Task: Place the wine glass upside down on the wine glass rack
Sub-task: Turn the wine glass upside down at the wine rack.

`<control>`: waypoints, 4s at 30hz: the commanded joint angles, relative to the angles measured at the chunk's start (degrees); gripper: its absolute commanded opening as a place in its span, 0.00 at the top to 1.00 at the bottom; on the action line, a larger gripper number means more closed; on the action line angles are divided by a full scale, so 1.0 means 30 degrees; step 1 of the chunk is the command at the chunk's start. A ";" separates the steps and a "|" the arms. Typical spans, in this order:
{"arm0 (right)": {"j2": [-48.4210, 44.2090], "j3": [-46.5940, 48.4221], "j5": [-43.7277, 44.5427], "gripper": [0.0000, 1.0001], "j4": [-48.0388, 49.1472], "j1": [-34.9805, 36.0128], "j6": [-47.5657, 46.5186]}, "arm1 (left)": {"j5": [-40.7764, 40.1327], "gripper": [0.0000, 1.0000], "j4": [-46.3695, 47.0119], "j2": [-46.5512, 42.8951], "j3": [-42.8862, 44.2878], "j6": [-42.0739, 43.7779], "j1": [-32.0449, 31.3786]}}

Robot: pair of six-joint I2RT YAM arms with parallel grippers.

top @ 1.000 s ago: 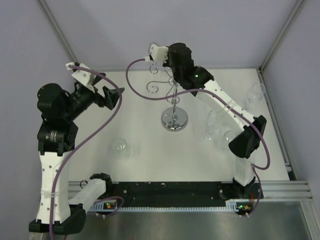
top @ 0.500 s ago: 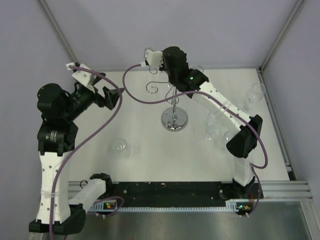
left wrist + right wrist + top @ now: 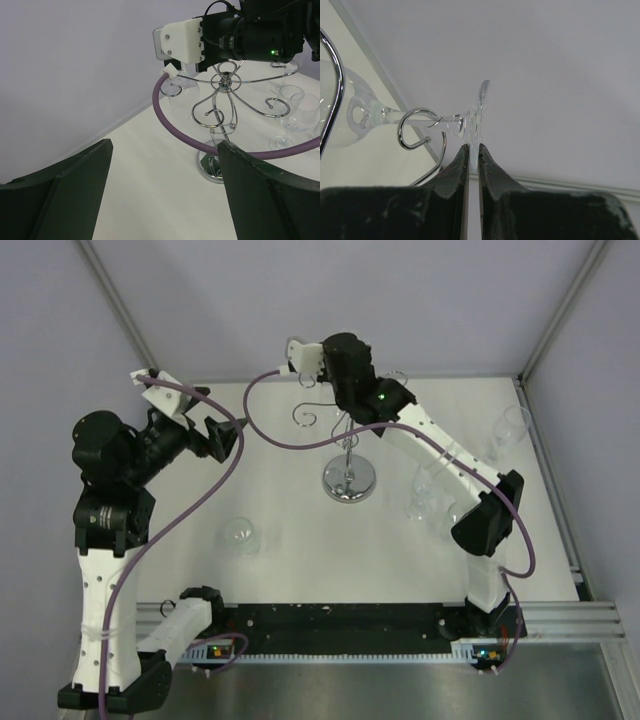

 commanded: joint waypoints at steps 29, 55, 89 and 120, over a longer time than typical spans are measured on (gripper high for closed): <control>0.0024 0.1553 -0.0106 0.96 -0.0056 0.0912 -0.1730 | 0.0107 0.07 0.0049 -0.0395 0.0092 0.0465 -0.0018; 0.0141 0.1669 -0.0984 0.87 -0.1902 0.0912 -0.2112 | -0.0069 0.07 -0.0039 -0.0454 0.0063 0.0612 -0.0018; -0.0181 0.1787 -0.1717 0.70 -0.4099 0.0941 -0.2170 | -0.0479 0.07 -0.0010 -0.0541 0.0092 0.0934 -0.0018; -0.0005 0.3252 -0.3649 0.53 -0.6882 -0.0025 -0.1614 | -0.0479 0.06 0.0283 -0.0015 0.0298 0.0729 -0.0019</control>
